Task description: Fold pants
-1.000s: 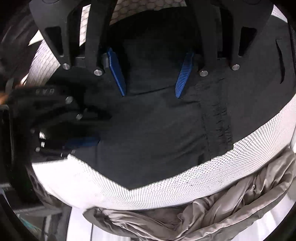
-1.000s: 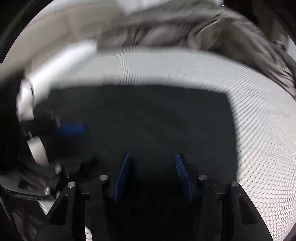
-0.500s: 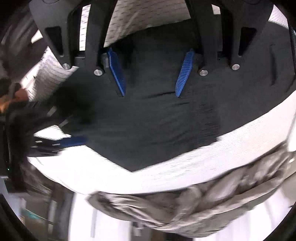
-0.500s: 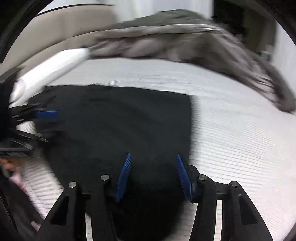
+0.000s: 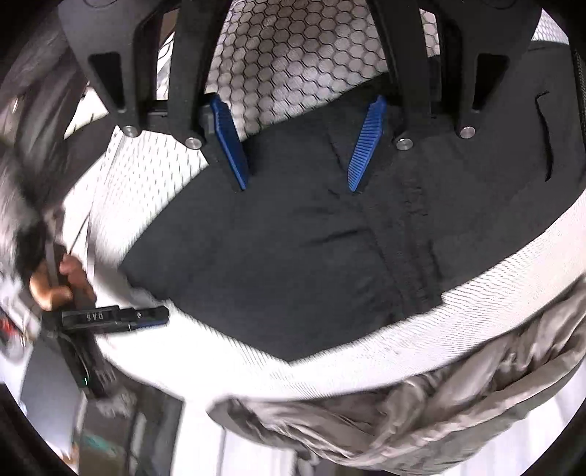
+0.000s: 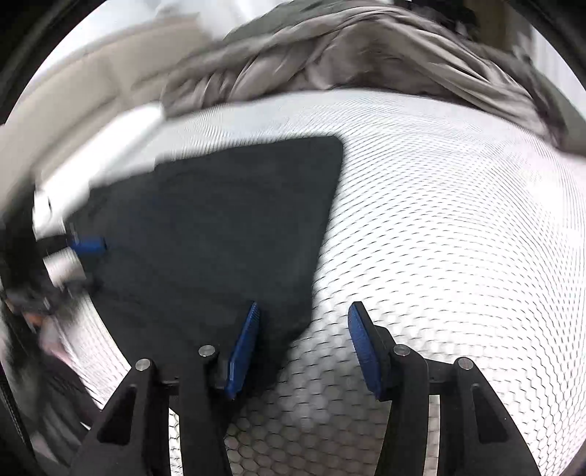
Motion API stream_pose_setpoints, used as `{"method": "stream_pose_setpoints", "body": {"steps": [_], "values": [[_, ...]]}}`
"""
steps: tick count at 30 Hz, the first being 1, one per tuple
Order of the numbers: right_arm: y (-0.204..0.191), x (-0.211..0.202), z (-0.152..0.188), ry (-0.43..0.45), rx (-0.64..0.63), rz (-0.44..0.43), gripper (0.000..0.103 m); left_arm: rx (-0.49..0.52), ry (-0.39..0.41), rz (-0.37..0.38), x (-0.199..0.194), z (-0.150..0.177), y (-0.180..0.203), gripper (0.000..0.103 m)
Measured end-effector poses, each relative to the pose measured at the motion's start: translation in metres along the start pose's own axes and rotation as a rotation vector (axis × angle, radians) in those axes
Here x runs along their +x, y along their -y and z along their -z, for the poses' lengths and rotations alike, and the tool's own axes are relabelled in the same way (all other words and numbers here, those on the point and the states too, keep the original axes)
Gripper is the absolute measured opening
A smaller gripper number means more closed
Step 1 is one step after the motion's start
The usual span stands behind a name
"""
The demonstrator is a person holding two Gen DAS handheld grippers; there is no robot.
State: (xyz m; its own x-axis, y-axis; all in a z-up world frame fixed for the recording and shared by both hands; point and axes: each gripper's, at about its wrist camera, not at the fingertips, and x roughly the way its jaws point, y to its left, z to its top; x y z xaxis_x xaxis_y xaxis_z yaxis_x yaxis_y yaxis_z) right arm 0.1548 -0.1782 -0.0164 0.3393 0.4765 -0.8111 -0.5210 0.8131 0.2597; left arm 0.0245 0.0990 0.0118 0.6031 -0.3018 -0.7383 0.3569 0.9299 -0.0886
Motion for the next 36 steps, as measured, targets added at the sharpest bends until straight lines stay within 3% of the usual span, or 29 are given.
{"method": "stream_pose_setpoints", "body": {"steps": [3, 6, 8, 9, 10, 11, 12, 14, 16, 17, 18, 19, 22, 25, 29, 34, 35, 36], "values": [[0.019, 0.002, -0.014, 0.015, 0.13, -0.065, 0.053, -0.131, 0.08, -0.039, -0.012, -0.011, -0.024, 0.058], [0.025, 0.04, -0.016, -0.063, 0.271, -0.241, 0.053, -0.264, 0.159, -0.104, -0.019, -0.015, -0.046, 0.061], [0.028, 0.063, -0.022, -0.071, 0.32, -0.317, 0.052, -0.335, 0.173, -0.12, -0.021, -0.015, -0.061, 0.061], [0.026, 0.064, -0.023, -0.062, 0.323, -0.32, 0.047, -0.353, 0.17, -0.127, -0.02, -0.016, -0.066, 0.061], [0.024, 0.062, -0.026, -0.049, 0.321, -0.306, 0.037, -0.37, 0.163, -0.135, -0.019, -0.016, -0.071, 0.061], [0.021, 0.061, -0.033, -0.04, 0.305, -0.281, 0.015, -0.387, 0.155, -0.148, -0.019, -0.013, -0.075, 0.061], [0.018, 0.054, -0.037, -0.024, 0.283, -0.268, 0.013, -0.395, 0.149, -0.159, -0.019, -0.013, -0.077, 0.061], [0.02, 0.031, -0.049, 0.048, 0.226, -0.227, 0.011, -0.417, 0.121, -0.209, -0.02, -0.008, -0.087, 0.061], [0.021, 0.028, -0.064, 0.05, 0.174, -0.145, 0.012, -0.435, 0.11, -0.227, -0.017, -0.003, -0.093, 0.061], [0.018, 0.028, -0.064, 0.038, 0.126, -0.034, 0.017, -0.449, 0.108, -0.235, -0.018, 0.0, -0.097, 0.061], [0.02, 0.033, -0.061, 0.017, 0.111, 0.034, 0.031, -0.452, 0.106, -0.238, -0.012, -0.001, -0.102, 0.061], [0.025, 0.041, -0.056, -0.029, 0.111, 0.098, 0.038, -0.453, 0.105, -0.241, -0.012, 0.001, -0.103, 0.061], [0.034, 0.04, -0.046, -0.047, 0.15, 0.092, 0.041, -0.433, 0.106, -0.264, -0.014, 0.002, -0.1, 0.061], [0.024, 0.002, -0.04, 0.044, 0.083, 0.188, 0.041, -0.39, 0.145, -0.259, -0.021, -0.009, -0.085, 0.061], [-0.007, -0.011, -0.032, 0.075, 0.04, 0.1, 0.043, -0.257, 0.147, -0.16, -0.008, -0.035, -0.042, 0.061], [-0.074, 0.027, -0.017, -0.003, -0.173, 0.058, 0.044, -0.079, 0.011, -0.053, 0.042, -0.042, 0.002, 0.061], [-0.083, 0.042, -0.01, -0.053, -0.229, 0.076, 0.044, -0.046, -0.058, -0.057, 0.056, -0.038, 0.007, 0.061], [-0.083, 0.048, 0.001, -0.097, -0.273, 0.11, 0.044, -0.03, -0.078, -0.077, 0.061, -0.035, 0.008, 0.061]]}}
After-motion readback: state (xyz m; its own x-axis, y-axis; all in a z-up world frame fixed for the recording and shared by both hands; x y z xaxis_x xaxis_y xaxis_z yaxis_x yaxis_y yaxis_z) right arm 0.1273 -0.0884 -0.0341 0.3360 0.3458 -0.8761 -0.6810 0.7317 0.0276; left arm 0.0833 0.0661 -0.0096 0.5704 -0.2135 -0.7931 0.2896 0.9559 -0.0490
